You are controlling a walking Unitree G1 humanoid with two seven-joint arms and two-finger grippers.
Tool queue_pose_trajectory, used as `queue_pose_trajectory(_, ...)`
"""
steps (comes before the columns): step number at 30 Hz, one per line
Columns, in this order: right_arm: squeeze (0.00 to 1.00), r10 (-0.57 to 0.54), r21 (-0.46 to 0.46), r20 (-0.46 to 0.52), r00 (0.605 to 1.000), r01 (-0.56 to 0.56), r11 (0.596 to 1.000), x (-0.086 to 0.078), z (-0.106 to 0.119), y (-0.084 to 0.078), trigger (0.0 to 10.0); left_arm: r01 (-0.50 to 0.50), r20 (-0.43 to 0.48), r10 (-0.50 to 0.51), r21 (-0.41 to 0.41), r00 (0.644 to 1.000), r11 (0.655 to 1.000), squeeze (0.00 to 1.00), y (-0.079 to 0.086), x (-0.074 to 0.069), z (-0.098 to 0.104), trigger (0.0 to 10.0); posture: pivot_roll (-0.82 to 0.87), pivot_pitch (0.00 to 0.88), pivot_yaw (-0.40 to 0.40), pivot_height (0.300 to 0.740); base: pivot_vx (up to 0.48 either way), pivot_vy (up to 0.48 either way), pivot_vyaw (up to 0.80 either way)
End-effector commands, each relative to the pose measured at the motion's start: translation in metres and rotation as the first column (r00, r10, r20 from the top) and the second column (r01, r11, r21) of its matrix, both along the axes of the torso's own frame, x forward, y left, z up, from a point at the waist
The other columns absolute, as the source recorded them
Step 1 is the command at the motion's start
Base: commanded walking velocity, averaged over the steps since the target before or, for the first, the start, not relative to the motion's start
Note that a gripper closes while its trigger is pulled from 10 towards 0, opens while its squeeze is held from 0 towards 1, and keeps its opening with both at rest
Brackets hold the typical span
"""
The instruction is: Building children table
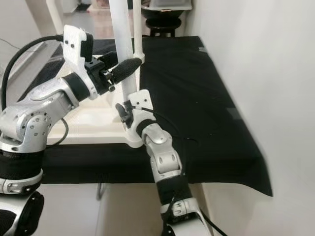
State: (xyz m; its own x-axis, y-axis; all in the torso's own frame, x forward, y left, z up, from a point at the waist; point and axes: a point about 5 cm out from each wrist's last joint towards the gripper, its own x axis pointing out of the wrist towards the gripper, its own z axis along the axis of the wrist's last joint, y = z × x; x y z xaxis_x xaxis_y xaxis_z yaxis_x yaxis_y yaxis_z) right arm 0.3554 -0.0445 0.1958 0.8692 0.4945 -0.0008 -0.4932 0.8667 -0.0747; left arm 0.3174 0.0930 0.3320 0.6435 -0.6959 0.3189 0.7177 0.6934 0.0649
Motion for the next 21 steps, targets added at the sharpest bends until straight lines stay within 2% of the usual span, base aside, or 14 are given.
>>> queue_pose_trajectory(1,0.0,-0.023,-0.026,-0.174,0.984,0.019,0.999,-0.005,-0.031,-0.001,0.0,-0.007,0.019,0.007,0.004,1.0,1.0,0.0,-0.001,-0.001,0.003,10.0,-0.04,0.157,0.023,0.74,0.0,0.0,0.0)
queue_pose_trajectory(2,0.0,-0.023,-0.026,-0.174,0.984,0.019,0.999,-0.005,-0.031,-0.001,0.0,-0.007,0.019,0.007,0.004,1.0,1.0,0.0,-0.001,-0.001,0.003,10.0,-0.04,0.157,0.023,0.74,0.0,0.0,0.0)
queue_pose_trajectory(3,0.0,-0.03,-0.03,-0.176,0.984,0.025,0.999,-0.007,-0.029,0.0,0.0,-0.008,0.017,0.008,0.003,1.0,1.0,0.0,0.0,-0.001,0.002,2.1,-0.04,0.157,0.023,0.74,0.0,0.0,0.0)
queue_pose_trajectory(4,0.0,-0.038,-0.031,-0.178,0.983,0.033,0.999,-0.012,-0.027,0.002,0.0,-0.005,0.015,0.005,0.0,1.0,1.0,0.0,-0.001,-0.001,0.001,0.0,-0.03,0.157,0.023,0.74,0.0,0.0,0.0)
queue_pose_trajectory(5,0.0,-0.038,-0.031,-0.178,0.983,0.033,0.999,-0.012,-0.027,0.002,0.0,-0.005,0.015,0.005,0.0,1.0,1.0,0.0,-0.001,-0.001,0.001,0.0,-0.03,0.157,0.023,0.74,0.0,0.0,0.0)
queue_pose_trajectory(6,0.0,-0.043,-0.037,-0.178,0.983,0.037,0.999,-0.016,-0.026,0.003,2.0,-0.001,0.014,0.001,-0.001,1.0,1.0,0.0,-0.001,-0.002,0.001,0.0,-0.03,0.157,0.023,0.74,0.0,0.0,0.0)
queue_pose_trajectory(7,0.0,-0.043,-0.037,-0.178,0.983,0.037,0.999,-0.016,-0.026,0.003,2.0,-0.001,0.014,0.001,-0.001,1.0,1.0,0.0,-0.001,-0.002,0.001,0.0,-0.03,0.157,0.023,0.74,0.0,0.0,0.0)
queue_pose_trajectory(8,0.0,-0.033,-0.049,-0.181,0.983,0.024,0.999,-0.02,-0.026,0.004,10.0,0.002,0.015,-0.002,-0.001,1.0,1.0,0.0,-0.001,-0.002,0.001,0.0,-0.04,0.156,0.024,0.74,0.0,0.0,0.0)
queue_pose_trajectory(17,0.0,0.068,-0.071,-0.132,0.989,-0.078,0.994,-0.017,-0.018,0.001,10.0,0.006,0.018,-0.006,0.0,1.0,1.0,0.0,-0.002,-0.002,0.002,0.0,-0.03,0.156,0.021,0.74,0.0,0.0,0.0)
queue_pose_trajectory(18,0.88,0.107,-0.064,-0.112,0.988,-0.114,0.991,-0.015,-0.013,-0.003,10.0,0.006,0.018,-0.006,0.0,1.0,1.0,0.0,-0.002,-0.003,0.002,0.0,-0.03,0.156,0.02,0.74,0.0,0.0,0.0)
queue_pose_trajectory(19,1.0,0.153,-0.06,-0.093,0.984,-0.158,0.986,-0.013,-0.009,-0.004,10.0,0.007,0.017,-0.007,0.001,1.0,1.0,0.0,-0.002,-0.003,0.002,0.0,-0.03,0.157,0.017,0.74,0.0,0.0,0.0)
queue_pose_trajectory(20,1.0,0.153,-0.06,-0.093,0.984,-0.158,0.986,-0.013,-0.009,-0.004,10.0,0.007,0.017,-0.007,0.001,1.0,1.0,0.0,-0.002,-0.003,0.002,0.0,-0.03,0.157,0.017,0.74,0.0,0.0,0.0)
queue_pose_trajectory(21,1.0,0.233,-0.049,-0.071,0.97,-0.237,0.97,-0.012,-0.002,-0.005,10.0,0.008,0.017,-0.008,0.0,1.0,1.0,0.0,-0.003,-0.003,0.002,0.0,-0.02,0.16,0.015,0.74,0.0,0.0,0.0)
